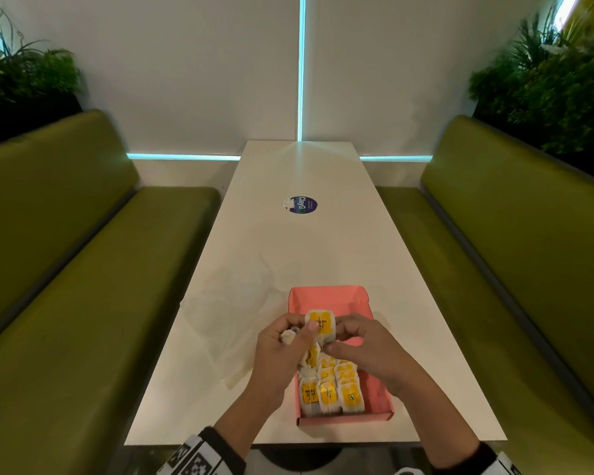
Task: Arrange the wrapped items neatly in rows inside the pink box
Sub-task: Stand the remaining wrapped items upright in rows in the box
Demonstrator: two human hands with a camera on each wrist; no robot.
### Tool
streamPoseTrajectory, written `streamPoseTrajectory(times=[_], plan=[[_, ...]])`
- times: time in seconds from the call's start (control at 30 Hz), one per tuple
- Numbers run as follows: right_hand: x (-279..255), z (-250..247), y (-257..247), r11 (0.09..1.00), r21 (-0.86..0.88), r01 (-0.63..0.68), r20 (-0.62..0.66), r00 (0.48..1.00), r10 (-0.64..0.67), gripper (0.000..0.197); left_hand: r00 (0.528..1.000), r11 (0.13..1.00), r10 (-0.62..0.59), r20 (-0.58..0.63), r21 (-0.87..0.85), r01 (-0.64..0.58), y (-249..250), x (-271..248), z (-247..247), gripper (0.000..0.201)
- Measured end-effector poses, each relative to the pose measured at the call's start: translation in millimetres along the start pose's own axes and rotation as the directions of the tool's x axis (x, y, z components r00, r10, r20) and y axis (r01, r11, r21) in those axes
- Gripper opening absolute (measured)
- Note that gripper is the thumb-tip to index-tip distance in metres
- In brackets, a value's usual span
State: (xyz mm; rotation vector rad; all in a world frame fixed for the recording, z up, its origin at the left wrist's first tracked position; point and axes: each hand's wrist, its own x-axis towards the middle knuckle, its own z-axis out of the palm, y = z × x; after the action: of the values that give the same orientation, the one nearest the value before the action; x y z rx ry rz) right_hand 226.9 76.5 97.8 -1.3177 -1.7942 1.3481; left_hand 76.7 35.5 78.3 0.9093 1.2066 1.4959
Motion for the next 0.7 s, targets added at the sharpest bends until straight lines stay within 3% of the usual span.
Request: streamPoseTrajectory(times=[0.3,0.53,0.7], plan=[[-4.8,-3.0,-2.4,0.999,-0.025,-0.031,0.041,0.999,0.032,0.016,0.999,0.999,-0.044,-0.023,0.003,0.044,-6.6,-1.6,4.0,0.009],[-7.4,-25.0,-7.8,0.997,0.072,0.013,0.06,0.998,-0.018,0.05,0.997,0.99,-0.07,0.044,0.123,0.064,-9.4,-5.4,6.7,0.011],[-4.2,-23.9,-1.0,0.999,-0.042,0.011,0.065,0.998,-0.008,0.024,0.992,0.978,-0.085,0.091,0.197,0.066,-11.4,-6.0,13.1,0.01]])
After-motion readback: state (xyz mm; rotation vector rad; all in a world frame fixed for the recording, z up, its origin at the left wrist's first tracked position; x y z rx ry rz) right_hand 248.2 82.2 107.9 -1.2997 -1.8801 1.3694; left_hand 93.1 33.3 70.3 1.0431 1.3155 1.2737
